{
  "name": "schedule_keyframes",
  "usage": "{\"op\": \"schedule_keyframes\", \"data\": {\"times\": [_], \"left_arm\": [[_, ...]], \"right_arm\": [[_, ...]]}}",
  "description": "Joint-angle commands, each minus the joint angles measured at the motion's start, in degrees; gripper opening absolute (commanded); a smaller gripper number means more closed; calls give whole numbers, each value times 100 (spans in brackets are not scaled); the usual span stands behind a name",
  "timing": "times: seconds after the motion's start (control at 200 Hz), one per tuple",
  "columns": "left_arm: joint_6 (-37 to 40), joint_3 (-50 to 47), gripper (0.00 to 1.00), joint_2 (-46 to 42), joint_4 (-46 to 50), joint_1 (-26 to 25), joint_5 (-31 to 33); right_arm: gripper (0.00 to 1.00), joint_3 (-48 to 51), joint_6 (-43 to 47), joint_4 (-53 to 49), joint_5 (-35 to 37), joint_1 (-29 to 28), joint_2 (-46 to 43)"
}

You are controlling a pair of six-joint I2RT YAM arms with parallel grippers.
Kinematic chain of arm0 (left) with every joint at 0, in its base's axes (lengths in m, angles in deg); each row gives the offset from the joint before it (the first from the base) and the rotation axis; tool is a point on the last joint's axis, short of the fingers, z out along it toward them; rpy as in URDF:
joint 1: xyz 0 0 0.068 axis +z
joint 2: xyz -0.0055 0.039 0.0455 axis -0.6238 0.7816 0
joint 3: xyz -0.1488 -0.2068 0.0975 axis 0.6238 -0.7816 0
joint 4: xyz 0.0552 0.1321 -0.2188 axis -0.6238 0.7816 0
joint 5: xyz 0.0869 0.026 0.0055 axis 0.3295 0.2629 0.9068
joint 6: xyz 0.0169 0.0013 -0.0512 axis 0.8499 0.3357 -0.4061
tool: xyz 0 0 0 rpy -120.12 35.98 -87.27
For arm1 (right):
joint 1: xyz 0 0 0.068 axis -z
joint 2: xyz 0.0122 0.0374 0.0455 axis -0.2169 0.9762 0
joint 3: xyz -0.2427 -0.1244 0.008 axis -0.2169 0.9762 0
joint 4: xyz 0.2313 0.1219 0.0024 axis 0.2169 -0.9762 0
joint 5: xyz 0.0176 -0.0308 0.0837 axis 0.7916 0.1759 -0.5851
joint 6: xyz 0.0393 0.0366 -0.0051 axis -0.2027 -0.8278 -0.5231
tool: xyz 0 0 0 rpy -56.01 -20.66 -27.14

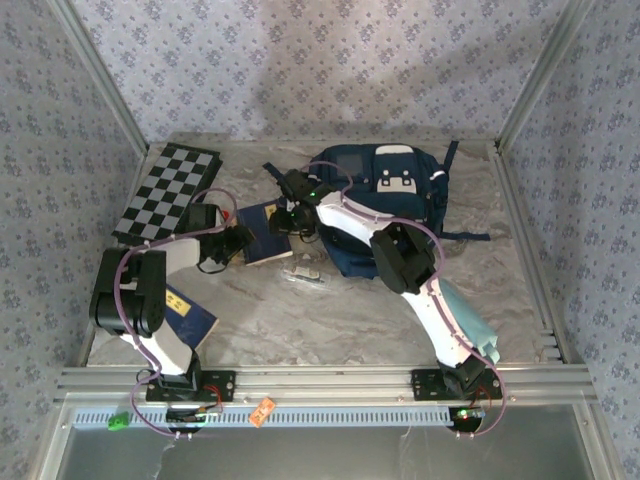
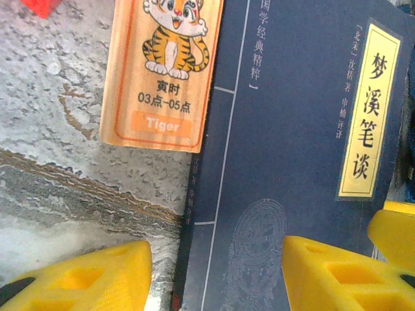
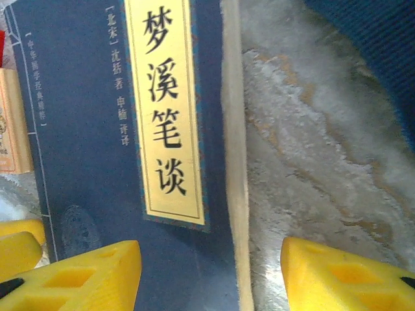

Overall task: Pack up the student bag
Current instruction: Open the book at the center of the table.

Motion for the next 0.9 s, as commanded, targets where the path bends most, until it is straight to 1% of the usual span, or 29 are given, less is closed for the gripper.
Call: {"op": "schedule_keyframes", "data": {"times": [0.0,0.1,0.36,0.59,0.694,0.804,0.894], "left_arm": [[45,147,55,345,-483,-92,-440],[36,107,55,361,-541,-112,-433],[48,119,54,367,-476,-146,-452],[56,79,53,322,-414,-150,-370],[74,71,53,291,-397,-147,-374],[108,41,53,222,-375,-143,-348],[135,42,53,190,-335,-144,-336]], "right_arm": [[60,-317,-171,-135,-231,-98,269],[61,-469,-185,-349,-221,-114,338],[61,-623,-206,-347,-416,-139,279],[61,-658,-267,-337,-615,-101,4],[61,-510,-424,-112,-880,-46,-147],[60,-364,-479,76,-965,-24,-322],[58,-258,-571,226,-1179,-1,-426]]}}
